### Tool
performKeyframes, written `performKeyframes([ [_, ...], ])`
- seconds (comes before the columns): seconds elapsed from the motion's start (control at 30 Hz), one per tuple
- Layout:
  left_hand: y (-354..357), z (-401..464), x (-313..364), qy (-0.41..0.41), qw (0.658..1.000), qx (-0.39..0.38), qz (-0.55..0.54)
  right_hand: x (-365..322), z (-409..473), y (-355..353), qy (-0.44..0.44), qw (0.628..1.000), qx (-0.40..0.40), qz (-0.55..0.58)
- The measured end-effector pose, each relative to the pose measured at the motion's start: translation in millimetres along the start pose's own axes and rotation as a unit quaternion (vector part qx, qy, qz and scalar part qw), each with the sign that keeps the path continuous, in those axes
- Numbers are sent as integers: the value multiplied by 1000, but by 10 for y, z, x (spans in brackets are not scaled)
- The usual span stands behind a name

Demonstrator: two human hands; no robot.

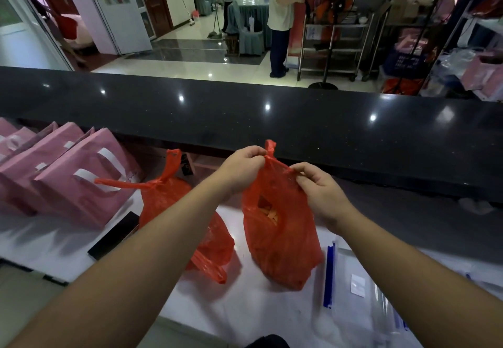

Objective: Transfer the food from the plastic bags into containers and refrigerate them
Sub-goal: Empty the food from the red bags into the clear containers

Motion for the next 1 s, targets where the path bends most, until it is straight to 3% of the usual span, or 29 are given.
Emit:
performKeyframes([
  [0.13,61,-30,47,58,995,-55,57,64,52,-34,17,999,44,16],
  [0.4,9,-51,508,189,970,34,152,240,-40,-309,79,991,110,10],
  [0.5,-19,-119,798,252,948,55,189,555,-184,-538,129,978,149,-72],
  [0.6,-16,-234,1135,311,923,70,216,893,-406,-719,185,963,129,-145],
  [0.83,-53,-654,2014,393,891,108,201,1158,-990,-806,269,958,-14,-98],
  [1.0,41,-1002,2500,406,895,116,143,1071,-1294,-953,253,967,2,-38],
])
Point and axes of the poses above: each hand's wrist, its own z-axis towards the middle knuckle, its own y-axis out of the palm, x = y × z, the point moved 6 cm from there along z, towards the middle knuckle, and after that the axes turned 14 degrees about x, right-handed, at the moved point
